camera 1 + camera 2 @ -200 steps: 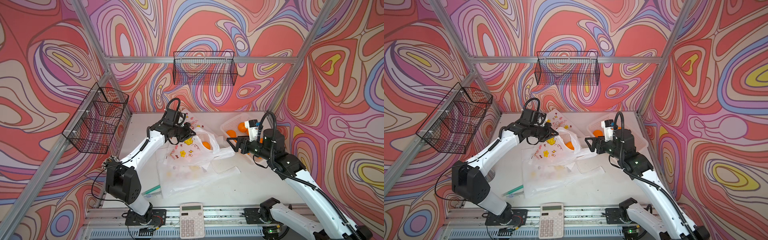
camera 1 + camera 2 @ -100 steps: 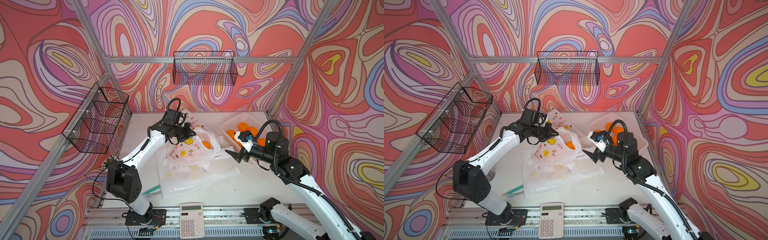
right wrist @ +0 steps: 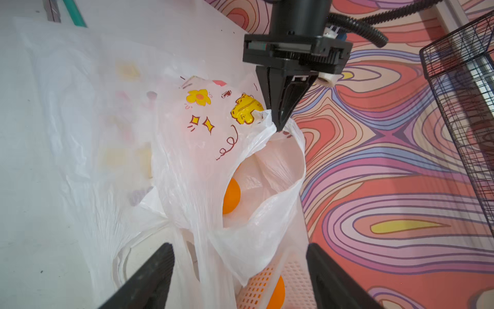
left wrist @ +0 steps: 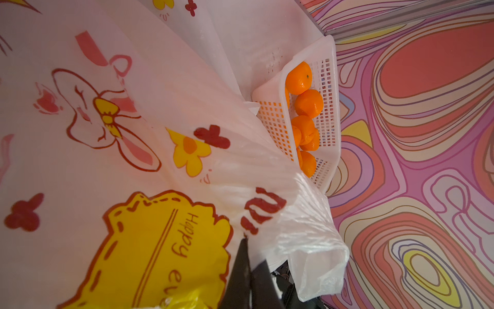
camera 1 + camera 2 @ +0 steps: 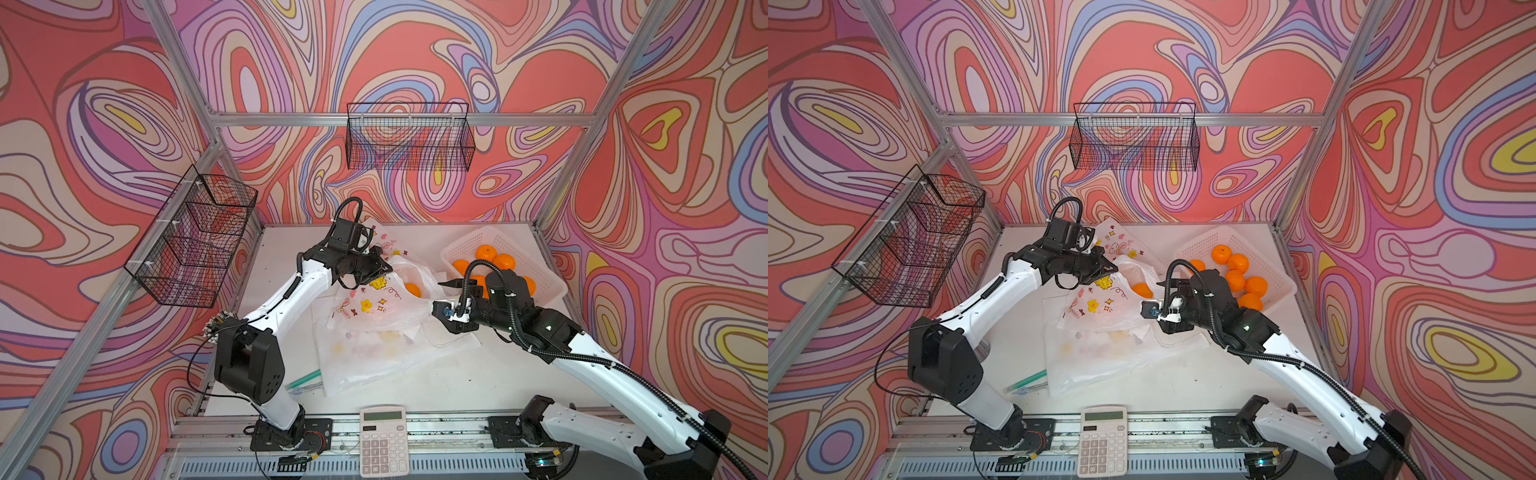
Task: Place the oranges into plastic bags & tie knots
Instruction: Adjust the plastic bag.
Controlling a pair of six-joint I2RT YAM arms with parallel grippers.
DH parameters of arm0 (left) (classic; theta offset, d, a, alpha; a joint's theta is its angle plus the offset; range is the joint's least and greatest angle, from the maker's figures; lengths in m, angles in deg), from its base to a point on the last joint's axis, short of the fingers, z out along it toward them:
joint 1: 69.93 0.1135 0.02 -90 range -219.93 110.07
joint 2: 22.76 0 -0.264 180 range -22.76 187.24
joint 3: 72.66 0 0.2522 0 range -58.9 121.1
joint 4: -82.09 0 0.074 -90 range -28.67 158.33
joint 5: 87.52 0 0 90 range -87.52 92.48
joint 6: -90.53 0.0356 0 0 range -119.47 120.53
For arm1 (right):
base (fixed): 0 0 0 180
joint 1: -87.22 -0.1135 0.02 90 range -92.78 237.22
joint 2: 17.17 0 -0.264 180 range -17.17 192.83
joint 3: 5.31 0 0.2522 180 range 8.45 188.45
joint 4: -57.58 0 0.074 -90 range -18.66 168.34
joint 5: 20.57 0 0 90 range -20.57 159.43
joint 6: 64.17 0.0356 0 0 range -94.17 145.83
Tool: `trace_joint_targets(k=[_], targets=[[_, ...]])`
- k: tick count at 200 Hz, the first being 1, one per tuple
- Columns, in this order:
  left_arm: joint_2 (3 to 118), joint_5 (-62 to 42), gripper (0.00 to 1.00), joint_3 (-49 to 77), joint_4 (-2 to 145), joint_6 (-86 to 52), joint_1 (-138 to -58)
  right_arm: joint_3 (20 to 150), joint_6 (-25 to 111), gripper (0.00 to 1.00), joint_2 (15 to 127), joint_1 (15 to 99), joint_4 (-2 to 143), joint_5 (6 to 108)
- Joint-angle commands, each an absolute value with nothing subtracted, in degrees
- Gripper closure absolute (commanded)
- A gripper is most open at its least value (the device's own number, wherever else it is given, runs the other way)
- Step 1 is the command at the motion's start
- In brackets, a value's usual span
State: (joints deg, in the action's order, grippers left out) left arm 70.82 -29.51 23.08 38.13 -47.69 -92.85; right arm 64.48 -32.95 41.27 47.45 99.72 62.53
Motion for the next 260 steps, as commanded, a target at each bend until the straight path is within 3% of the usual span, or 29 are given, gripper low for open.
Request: trace_joint_targets(k=[1, 64, 118, 144, 172, 202, 222, 260], targets=[[71.39, -29.99, 1.0, 23.63, 38.18, -47.19, -92.92, 66.39, -40.26, 0.21, 43.12, 44.45, 101.35, 71.8], [71.42, -30.12, 1.0, 23.89, 38.01, -47.02, -92.93, 66.73, -44.32, 0.27, 47.17, 42.3, 101.01, 81.32], [71.38, -30.22, 1.0, 24.07, 37.92, -46.77, -92.89, 66.09, -45.09, 0.42, 49.93, 42.31, 97.36, 82.56], [71.29, -30.28, 1.0, 24.25, 37.68, -46.75, -92.93, 65.33, -44.33, 0.63, 50.59, 42.33, 94.97, 82.66], [71.29, -30.17, 1.0, 24.49, 37.61, -46.41, -92.92, 65.31, -41.29, 1.0, 50.6, 42.38, 92.52, 82.36], [71.07, -30.3, 1.0, 24.41, 37.82, -45.54, -92.87, 67.21, -36.31, 1.0, 50.29, 43.27, 92.04, 79.45], [70.34, -30.17, 0.88, 23.95, 38.85, -43.94, -92.9, 68.3, -31.75, 1.0, 50.07, 46.51, 91.47, 74.79], [64.23, -32.25, 0.56, 17.87, 48.5, -36.06, -92.91, 68.97, -22.15, 1.0, 52.31, 57.52, 90.1, 66.17]])
